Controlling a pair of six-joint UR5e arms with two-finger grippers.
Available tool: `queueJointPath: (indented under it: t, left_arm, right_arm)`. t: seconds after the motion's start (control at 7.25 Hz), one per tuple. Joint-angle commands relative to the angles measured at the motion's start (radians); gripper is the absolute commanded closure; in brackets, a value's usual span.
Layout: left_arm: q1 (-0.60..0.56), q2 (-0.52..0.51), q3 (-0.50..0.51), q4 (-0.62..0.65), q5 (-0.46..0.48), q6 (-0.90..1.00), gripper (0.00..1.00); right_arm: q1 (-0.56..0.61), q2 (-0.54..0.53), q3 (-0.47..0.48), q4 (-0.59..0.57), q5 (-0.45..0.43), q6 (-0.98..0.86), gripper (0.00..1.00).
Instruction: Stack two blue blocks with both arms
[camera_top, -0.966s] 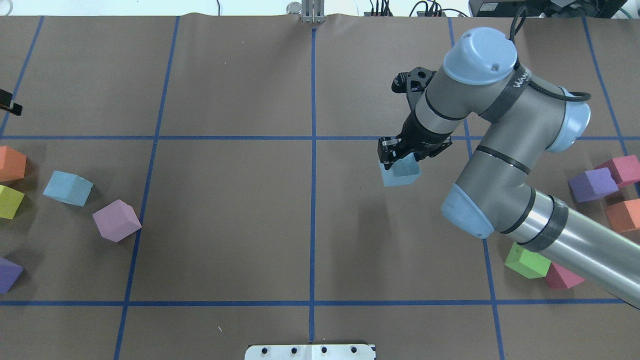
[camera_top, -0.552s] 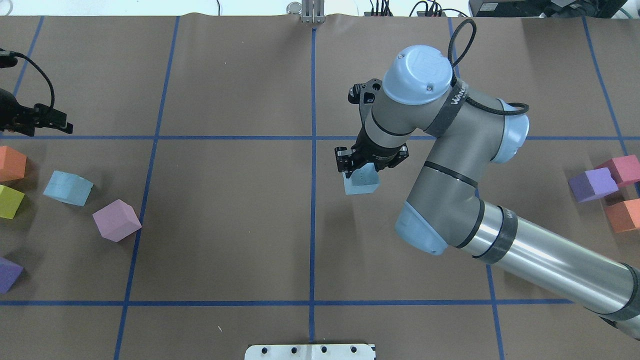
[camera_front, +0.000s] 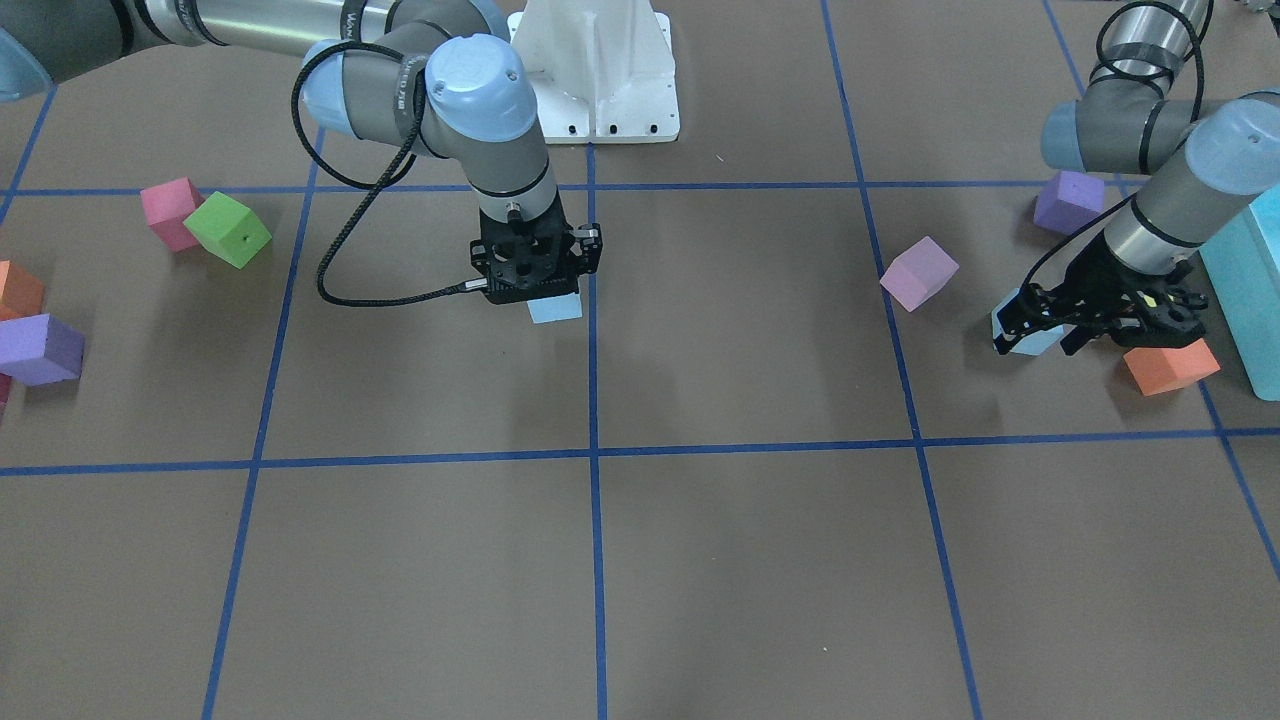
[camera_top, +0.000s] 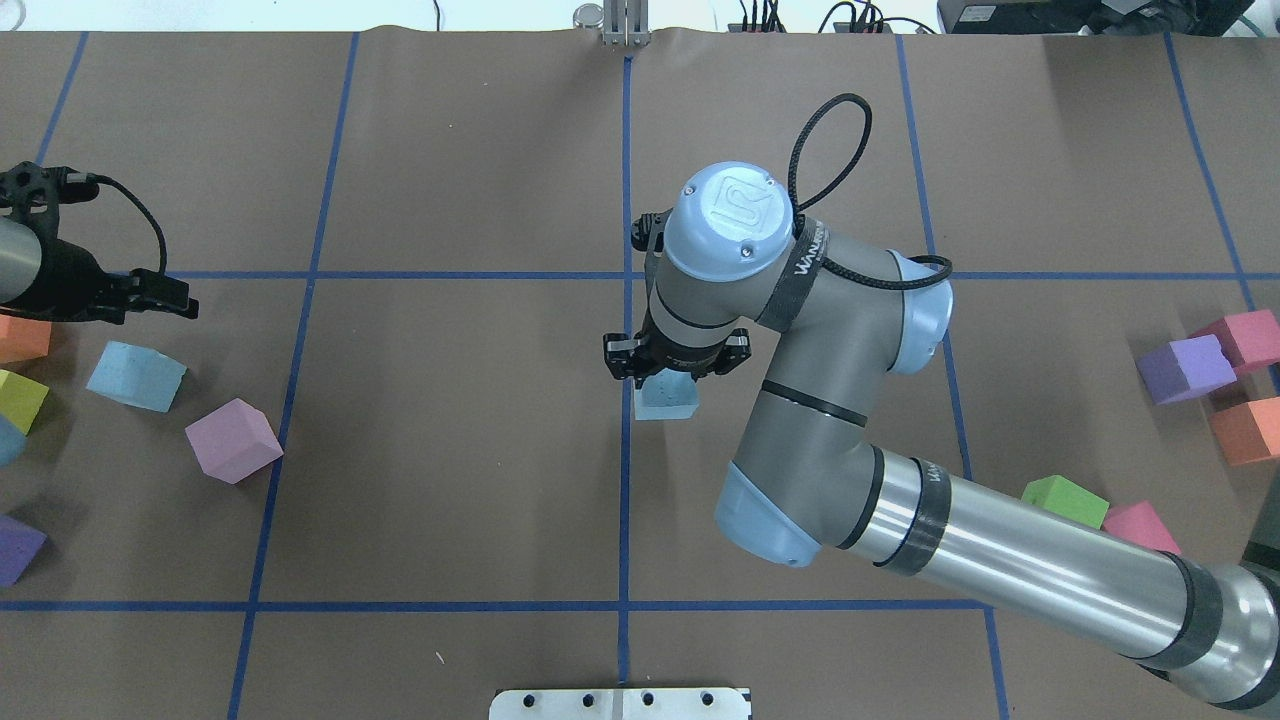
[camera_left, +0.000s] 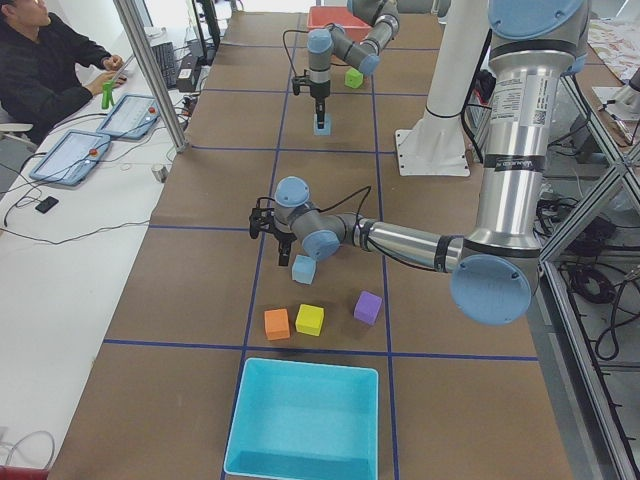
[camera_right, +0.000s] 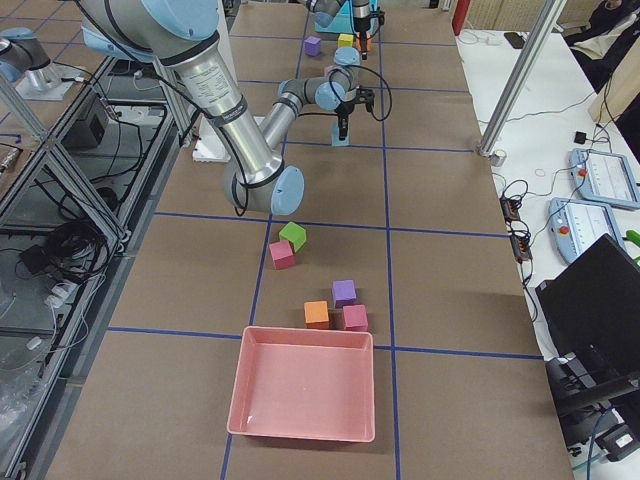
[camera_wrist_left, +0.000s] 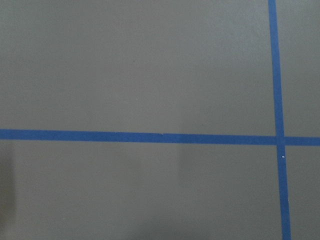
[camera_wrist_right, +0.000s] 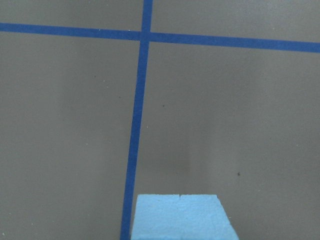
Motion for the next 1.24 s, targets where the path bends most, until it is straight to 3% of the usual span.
queueJointPath:
  t: [0.0, 0.14, 0.28, 0.55, 1.1]
  left_arm:
    - [0.027, 0.073, -0.079, -0.004, 0.023, -0.011, 0.02]
    - [0.023, 0.101, -0.119, 0.000, 0.012, -0.008, 0.02]
    - [0.016, 0.097, -0.114, 0.003, 0.012, 0.007, 0.02]
    - [0.006, 0.091, -0.072, 0.022, 0.026, 0.215, 0.02]
    - [0.001, 0.088, -0.066, 0.066, 0.066, 0.294, 0.02]
  right_arm:
    - [-0.023, 0.041, -0.047, 0.001, -0.030, 0.046, 0.43]
    - [-0.029, 0.039, -0.051, 0.001, -0.033, 0.052, 0.43]
    - [-0.045, 0.039, -0.054, 0.003, -0.051, 0.052, 0.43]
    - [-0.056, 0.042, -0.063, 0.006, -0.056, 0.075, 0.43]
    - [-0.059, 0.076, -0.124, 0.010, -0.067, 0.081, 0.42]
